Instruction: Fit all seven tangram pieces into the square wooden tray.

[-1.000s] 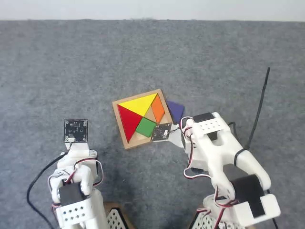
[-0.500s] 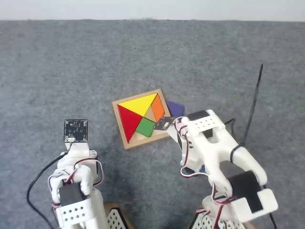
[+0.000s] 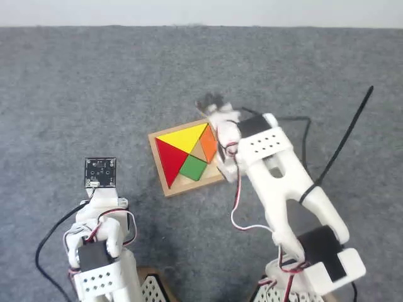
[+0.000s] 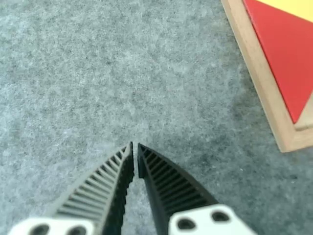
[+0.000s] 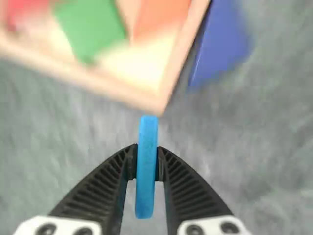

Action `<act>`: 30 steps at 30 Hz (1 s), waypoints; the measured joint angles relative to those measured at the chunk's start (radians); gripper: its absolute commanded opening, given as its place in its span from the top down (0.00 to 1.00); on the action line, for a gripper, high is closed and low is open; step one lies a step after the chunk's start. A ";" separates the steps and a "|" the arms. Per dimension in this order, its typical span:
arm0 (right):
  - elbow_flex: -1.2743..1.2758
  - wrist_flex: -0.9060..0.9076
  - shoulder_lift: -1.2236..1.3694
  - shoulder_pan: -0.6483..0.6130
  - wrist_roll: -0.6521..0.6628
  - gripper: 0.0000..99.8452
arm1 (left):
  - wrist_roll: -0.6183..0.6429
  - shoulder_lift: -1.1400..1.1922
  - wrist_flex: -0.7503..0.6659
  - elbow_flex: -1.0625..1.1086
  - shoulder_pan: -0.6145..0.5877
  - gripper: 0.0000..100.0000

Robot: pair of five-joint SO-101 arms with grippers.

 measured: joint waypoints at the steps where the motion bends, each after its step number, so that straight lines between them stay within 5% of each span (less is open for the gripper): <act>1: -0.018 -0.032 0.000 -0.018 -0.041 0.99 | 0.000 0.000 0.000 0.000 0.000 0.98; 8: -0.015 -0.373 0.002 -0.141 -0.559 0.90 | 0.000 0.000 0.000 0.000 0.000 0.98; 14: 0.035 -0.491 0.002 -0.204 -0.937 0.93 | 0.000 0.000 0.000 0.000 0.000 0.98; 25: 0.100 -0.583 0.002 -0.252 -0.977 0.93 | 0.000 0.000 0.000 0.000 0.000 0.98; 27: 0.100 -0.586 0.002 -0.195 -0.910 0.93 | 0.000 0.000 0.000 0.000 0.000 0.98; 30: 0.100 -0.591 0.005 -0.084 -0.626 0.95 | 0.000 0.000 0.000 0.000 0.000 0.98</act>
